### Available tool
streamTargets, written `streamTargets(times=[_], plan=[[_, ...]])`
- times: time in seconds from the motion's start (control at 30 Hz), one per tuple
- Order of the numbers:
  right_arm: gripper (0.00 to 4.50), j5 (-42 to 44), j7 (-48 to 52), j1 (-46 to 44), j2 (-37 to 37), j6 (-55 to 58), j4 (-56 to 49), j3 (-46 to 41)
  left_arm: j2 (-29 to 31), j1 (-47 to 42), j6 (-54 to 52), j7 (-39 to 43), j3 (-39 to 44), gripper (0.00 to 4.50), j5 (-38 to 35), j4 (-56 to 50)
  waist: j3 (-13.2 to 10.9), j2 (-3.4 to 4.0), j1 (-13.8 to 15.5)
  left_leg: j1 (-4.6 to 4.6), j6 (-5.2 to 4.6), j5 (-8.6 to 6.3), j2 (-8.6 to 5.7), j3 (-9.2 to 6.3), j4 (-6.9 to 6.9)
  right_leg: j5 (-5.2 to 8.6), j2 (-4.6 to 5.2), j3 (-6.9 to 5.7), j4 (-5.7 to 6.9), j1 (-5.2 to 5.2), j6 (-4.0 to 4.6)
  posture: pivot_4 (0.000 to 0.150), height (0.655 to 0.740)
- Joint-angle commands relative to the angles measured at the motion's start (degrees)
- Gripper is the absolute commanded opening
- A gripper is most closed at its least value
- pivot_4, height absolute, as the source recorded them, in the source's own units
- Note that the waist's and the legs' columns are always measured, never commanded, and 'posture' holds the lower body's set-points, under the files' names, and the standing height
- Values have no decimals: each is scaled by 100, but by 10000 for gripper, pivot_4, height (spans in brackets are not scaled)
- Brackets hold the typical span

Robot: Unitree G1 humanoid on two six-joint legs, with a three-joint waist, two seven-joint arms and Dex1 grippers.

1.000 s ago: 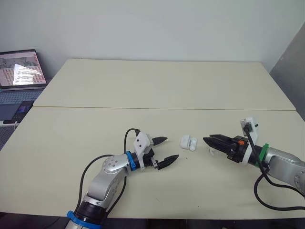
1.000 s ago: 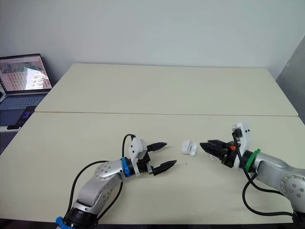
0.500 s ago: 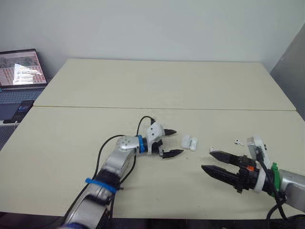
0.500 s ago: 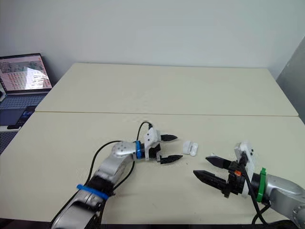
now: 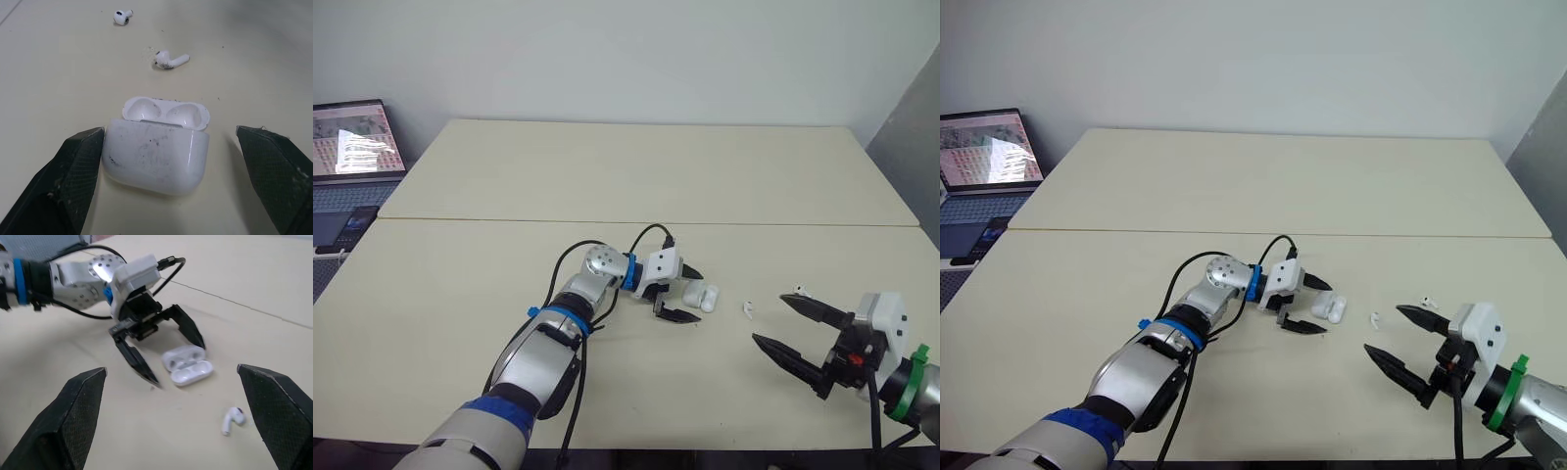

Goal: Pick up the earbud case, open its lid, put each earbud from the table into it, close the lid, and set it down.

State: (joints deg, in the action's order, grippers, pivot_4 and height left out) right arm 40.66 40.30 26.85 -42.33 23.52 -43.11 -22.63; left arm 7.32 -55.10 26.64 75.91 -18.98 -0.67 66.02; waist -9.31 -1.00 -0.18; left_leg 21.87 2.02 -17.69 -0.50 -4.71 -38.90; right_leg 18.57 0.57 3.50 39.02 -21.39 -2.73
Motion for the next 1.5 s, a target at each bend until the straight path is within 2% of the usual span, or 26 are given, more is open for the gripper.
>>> streamTargets(times=[0.03, 0.23, 0.33, 0.47, 0.63, 0.83, 0.97, 1.23, 1.37, 1.5], plan=[[44797, -306, 154, 146, 98, -341, -25, -207, -94, -171, 211, 123, 77, 45000, 191, 263, 0, 0, -1, 0, 0, 0, 0, 0, 0, 0, 0, 1, 0, 0, 0, 1500, 7400], [44797, -446, 261, 297, 192, -442, -46, -267, -174, -405, 368, 219, 207, 45000, 363, 539, 0, 0, 0, -1, 0, 0, 0, 1, -1, 0, 0, 2, 2, 0, 0, 1500, 7400], [45000, -473, 275, 305, 213, -444, -47, -280, -136, -470, 500, 148, 187, 39661, 549, 632, 0, 0, 0, 0, 0, 0, 0, 0, -1, 0, 0, 1, 2, 0, 0, 1500, 7400], [45000, -497, 291, 317, 229, -441, -49, -291, -98, -489, 549, 207, 270, 27721, 607, 673, 0, 0, 0, -2, 0, 0, 0, 1, -1, 0, 0, 3, 3, 0, 0, 1500, 7400], [45000, -608, 321, 261, 239, -440, 4, -197, -40, -415, 539, 180, 425, 27512, 563, 633, 0, 0, -1, -2, 0, 0, 1, 1, -1, 0, 0, 3, 4, 0, 0, 1500, 7400], [45000, -521, -218, -143, 250, 227, -45, 24, -130, -42, 308, 90, 1124, 27512, -95, 132, 1, 1, -8, -2, 0, 0, 2, 0, -2, 0, 2, 3, 6, -1, 0, 1500, 7400], [45000, 72, -874, -805, 477, 890, -116, 178, -174, 634, 240, -609, 1435, 27512, -359, -871, 2, 3, -14, -2, 1, 0, 6, -3, -4, 0, 6, 4, 9, -3, 1, 1500, 7400], [45000, 1904, -2742, -2359, 1248, 2239, 215, 500, -557, 2361, -746, -2901, 1507, 27512, -297, -4251, 5, 8, 1, 2, 3, 2, 5, -12, -6, -1, 44, 22, 8, -2, 1, 1500, 7400], [45000, 3316, -3920, -3114, 1747, 2569, 688, 650, -744, 2990, -1137, -3754, 1261, 27512, 2, -5479, 7, 11, 6, 3, 4, 2, 2, -10, -6, -1, 46, 24, 9, -2, 1, 1500, 7400], [45000, 4736, -4963, -3615, 2058, 2482, 1139, 834, -780, 3330, -1496, -4152, 1064, 27512, 39, -6050, 8, 12, 3, 2, 3, 2, 2, -7, -6, -1, 46, 25, 9, -2, 1, 1500, 7400]])
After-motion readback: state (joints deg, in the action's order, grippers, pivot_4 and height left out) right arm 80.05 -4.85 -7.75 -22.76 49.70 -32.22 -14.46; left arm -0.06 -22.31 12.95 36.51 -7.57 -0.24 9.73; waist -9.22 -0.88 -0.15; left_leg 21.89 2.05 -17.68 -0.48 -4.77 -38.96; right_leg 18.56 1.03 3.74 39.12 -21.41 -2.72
